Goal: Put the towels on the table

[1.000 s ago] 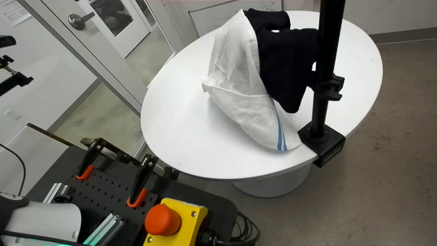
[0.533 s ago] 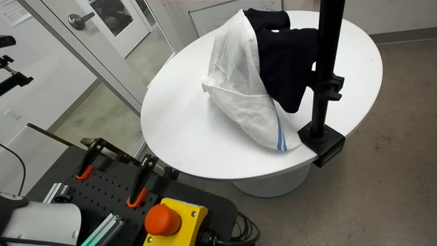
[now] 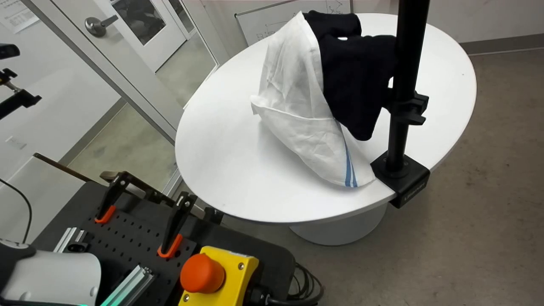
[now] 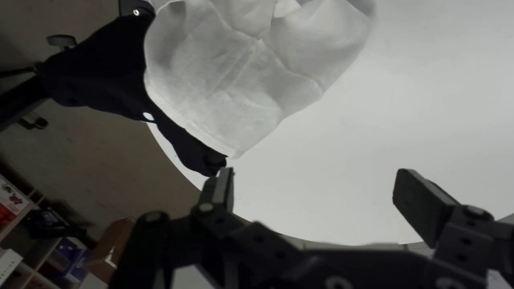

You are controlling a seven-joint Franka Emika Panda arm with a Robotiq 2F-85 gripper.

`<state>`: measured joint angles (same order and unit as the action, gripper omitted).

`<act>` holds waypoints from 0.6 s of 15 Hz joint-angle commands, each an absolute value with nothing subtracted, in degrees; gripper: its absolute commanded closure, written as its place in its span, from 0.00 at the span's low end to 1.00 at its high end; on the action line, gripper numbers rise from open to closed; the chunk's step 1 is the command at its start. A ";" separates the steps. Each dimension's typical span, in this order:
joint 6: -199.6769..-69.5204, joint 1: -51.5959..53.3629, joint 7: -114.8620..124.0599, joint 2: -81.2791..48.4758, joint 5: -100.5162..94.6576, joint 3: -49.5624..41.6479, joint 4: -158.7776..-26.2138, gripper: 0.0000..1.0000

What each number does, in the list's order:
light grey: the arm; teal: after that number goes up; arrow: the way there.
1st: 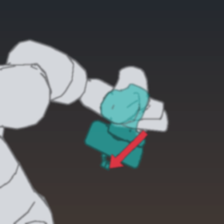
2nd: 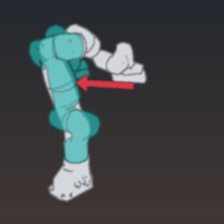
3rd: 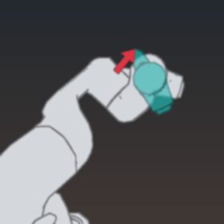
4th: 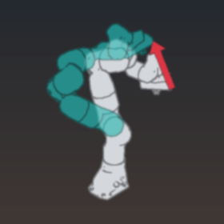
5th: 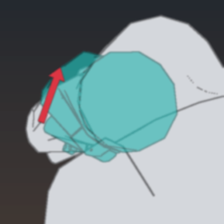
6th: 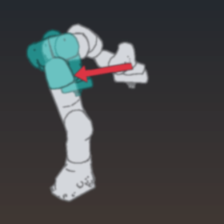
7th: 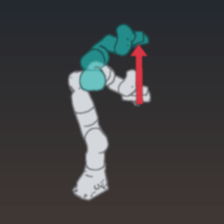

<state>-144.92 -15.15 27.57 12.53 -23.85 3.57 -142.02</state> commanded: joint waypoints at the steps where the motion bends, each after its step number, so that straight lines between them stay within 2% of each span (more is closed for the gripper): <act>1: -143.46 -17.32 35.56 9.32 -30.89 2.23 -138.56 0.00; 5: -142.09 -17.92 40.51 7.32 -34.20 -1.03 -136.25 0.00; 9: -141.97 -16.29 36.77 4.75 -28.23 -4.66 -135.21 0.00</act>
